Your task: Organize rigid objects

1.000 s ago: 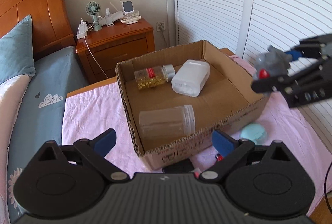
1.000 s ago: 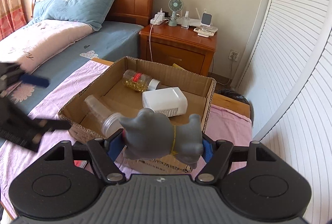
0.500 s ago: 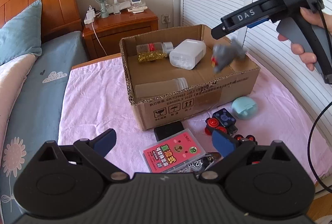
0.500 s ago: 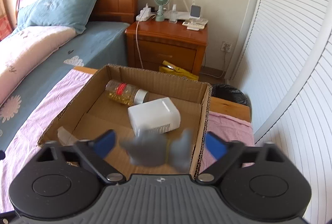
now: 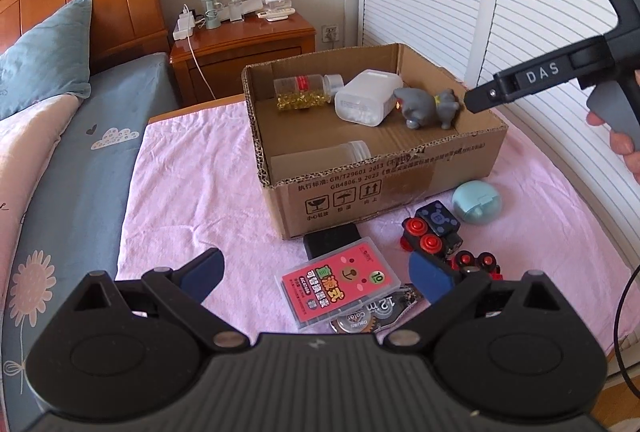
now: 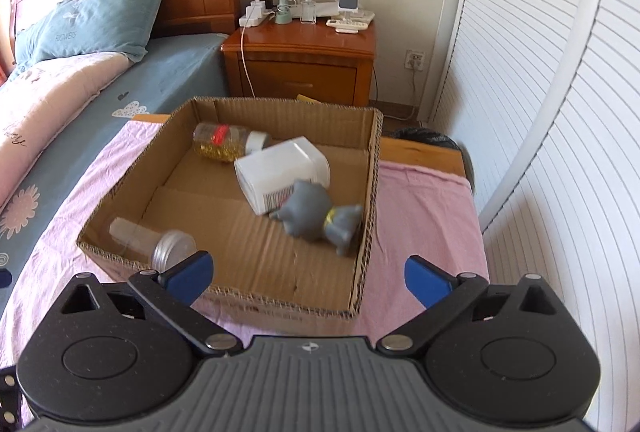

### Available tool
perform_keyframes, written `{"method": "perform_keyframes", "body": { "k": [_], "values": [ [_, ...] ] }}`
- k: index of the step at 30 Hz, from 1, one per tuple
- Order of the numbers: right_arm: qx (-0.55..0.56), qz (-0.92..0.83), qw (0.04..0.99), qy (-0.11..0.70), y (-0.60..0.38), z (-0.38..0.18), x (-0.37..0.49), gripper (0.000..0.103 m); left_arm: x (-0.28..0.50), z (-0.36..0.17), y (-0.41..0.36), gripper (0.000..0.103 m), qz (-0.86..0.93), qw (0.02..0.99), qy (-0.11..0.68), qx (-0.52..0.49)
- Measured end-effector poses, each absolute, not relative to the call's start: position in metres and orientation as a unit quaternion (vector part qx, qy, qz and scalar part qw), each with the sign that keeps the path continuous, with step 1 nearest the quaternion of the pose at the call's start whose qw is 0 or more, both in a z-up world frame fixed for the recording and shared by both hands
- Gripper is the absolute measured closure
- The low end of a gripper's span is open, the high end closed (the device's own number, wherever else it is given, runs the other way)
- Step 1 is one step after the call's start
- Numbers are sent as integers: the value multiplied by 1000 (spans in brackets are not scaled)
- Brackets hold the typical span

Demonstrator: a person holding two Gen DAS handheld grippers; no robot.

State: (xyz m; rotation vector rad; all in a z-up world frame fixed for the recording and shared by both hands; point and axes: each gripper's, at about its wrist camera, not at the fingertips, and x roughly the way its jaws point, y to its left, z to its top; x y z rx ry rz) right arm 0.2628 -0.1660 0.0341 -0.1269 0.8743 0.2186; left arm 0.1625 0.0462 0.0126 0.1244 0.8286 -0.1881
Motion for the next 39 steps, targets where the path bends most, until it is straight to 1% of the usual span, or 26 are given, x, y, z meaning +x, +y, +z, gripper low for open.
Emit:
{"method": "perform_keyframes", "body": {
  "k": [6,15,22,26,35,39],
  "values": [
    [-29,85,889,450,-181,11,249,0,158,12,46,4,-90,909,403,51],
    [17,56,866,496,-187,-41,251,0,157,5,50,4,-72,907,412,51],
    [30,34,865,500,-178,-62,257,0,158,4,53,4,-68,905,416,48],
    [20,17,868,496,-173,-71,260,0,158,3,53,4,-68,905,418,48],
    [-26,-7,875,483,-181,-75,239,0,157,1,50,4,-74,903,421,50],
    [-25,-9,880,475,-193,-74,225,0,157,0,48,4,-75,902,422,49]
  ]
}}
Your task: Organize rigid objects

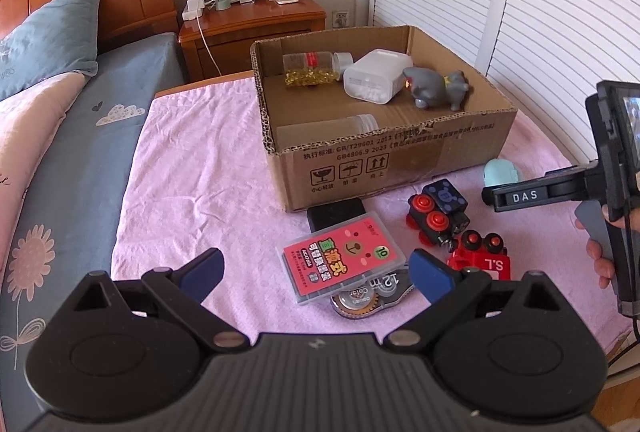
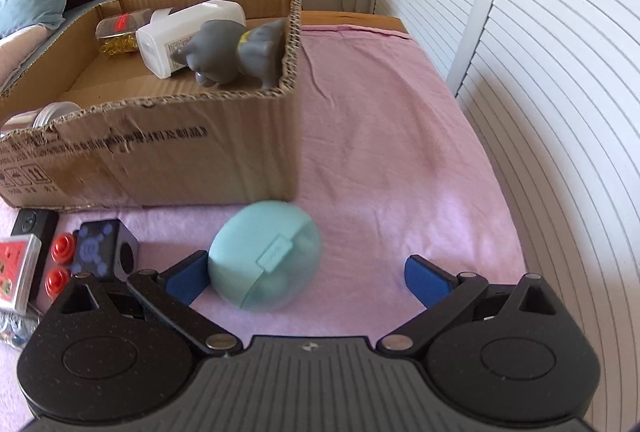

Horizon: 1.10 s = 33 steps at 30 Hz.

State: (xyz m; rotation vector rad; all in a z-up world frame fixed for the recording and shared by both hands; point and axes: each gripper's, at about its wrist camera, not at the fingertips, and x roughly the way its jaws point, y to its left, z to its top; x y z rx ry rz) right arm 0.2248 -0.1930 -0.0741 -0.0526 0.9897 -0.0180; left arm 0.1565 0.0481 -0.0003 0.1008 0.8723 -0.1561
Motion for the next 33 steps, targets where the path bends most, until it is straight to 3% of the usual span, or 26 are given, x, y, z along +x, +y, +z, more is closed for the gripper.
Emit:
{"method": "perform_keyframes", "body": {
  "k": [21,33],
  "values": [
    [-27,-6,893,450,-196,-77,227,0,168,-15,46,4,-68,890,447,49],
    [-32,7,898,438,-204,-78,209,0,209,-40,33,4,-48,871,489,-5]
  ]
}}
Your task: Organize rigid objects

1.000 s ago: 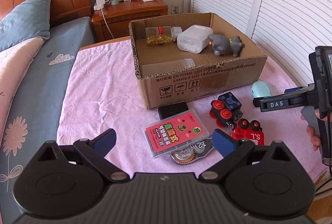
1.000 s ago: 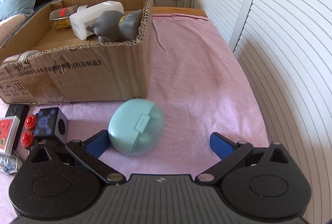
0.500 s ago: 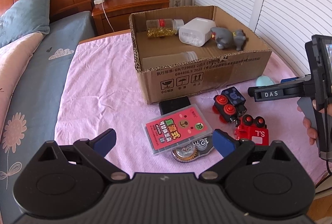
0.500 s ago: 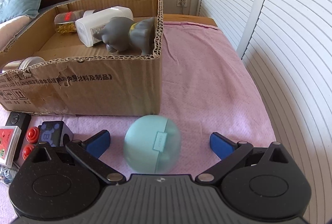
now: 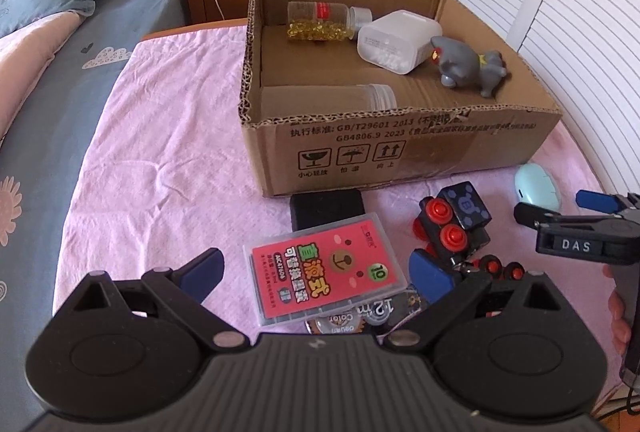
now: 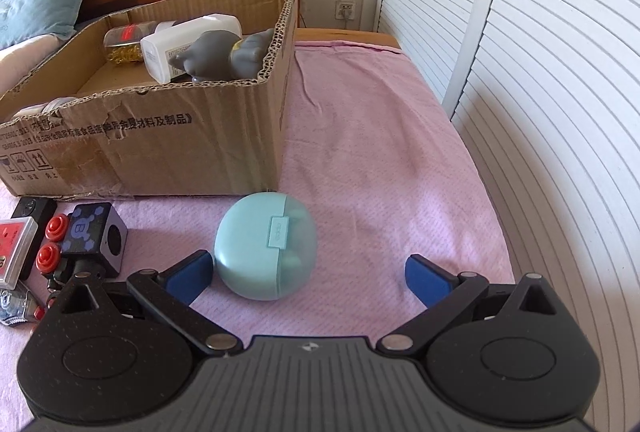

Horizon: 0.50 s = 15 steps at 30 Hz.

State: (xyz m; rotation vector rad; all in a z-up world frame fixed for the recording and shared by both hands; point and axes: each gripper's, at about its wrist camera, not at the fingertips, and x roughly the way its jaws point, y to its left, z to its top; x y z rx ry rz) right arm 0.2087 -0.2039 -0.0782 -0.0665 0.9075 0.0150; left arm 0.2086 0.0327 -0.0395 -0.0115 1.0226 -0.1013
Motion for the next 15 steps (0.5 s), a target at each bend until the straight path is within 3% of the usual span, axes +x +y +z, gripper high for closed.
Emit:
{"method": "perform_keyframes", "body": {
  "k": [15],
  "values": [
    [-39,21,901,431,-204,-79,204,0,208,-64,31,4,-8,868,497,13]
  ]
}}
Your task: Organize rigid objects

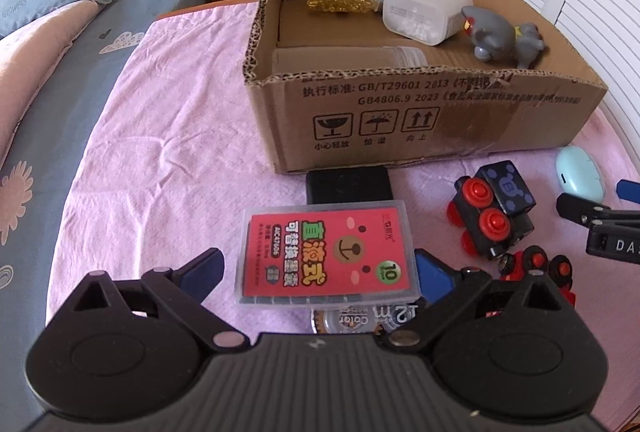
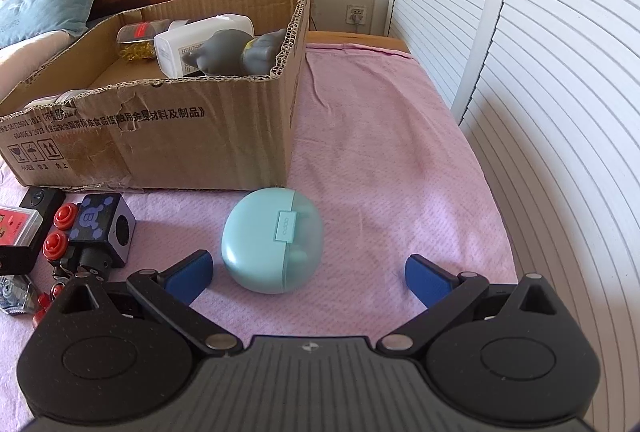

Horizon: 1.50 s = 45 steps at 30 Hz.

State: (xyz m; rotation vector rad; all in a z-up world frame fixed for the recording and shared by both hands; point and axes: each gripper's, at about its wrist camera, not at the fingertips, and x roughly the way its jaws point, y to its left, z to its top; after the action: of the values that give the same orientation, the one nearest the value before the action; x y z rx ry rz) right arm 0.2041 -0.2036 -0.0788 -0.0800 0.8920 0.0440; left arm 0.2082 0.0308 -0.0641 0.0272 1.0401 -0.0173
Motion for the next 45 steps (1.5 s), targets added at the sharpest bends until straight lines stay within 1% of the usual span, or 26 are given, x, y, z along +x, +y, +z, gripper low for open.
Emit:
{"method": "perform_keyframes", "body": {
  "k": [9,17,20,25,28,31,33,45],
  "values": [
    [-41,28,908,415,-204,-80,196,0,208,-69,35,4,-15,876,482,-14],
    [-63,87,904,413,-195,-80,196,0,208,-68,41,4,-24,877,480,-24],
    [-68,96,904,411,-190,-78,199,5,208,-67,45,4,-28,877,478,-32],
    [-65,90,908,403,-188,-75,198,23,208,-66,50,5,-36,878,476,-41],
    [-60,77,911,401,-189,-74,197,28,207,-66,56,7,-48,879,472,-50],
    [-59,73,912,400,-189,-74,197,30,206,-65,58,8,-55,879,472,-51],
    [-59,71,912,399,-188,-74,196,30,208,-64,56,11,-56,878,472,-47],
    [-63,76,911,401,-187,-73,197,30,216,-63,58,13,-73,874,477,-55]
  ]
}}
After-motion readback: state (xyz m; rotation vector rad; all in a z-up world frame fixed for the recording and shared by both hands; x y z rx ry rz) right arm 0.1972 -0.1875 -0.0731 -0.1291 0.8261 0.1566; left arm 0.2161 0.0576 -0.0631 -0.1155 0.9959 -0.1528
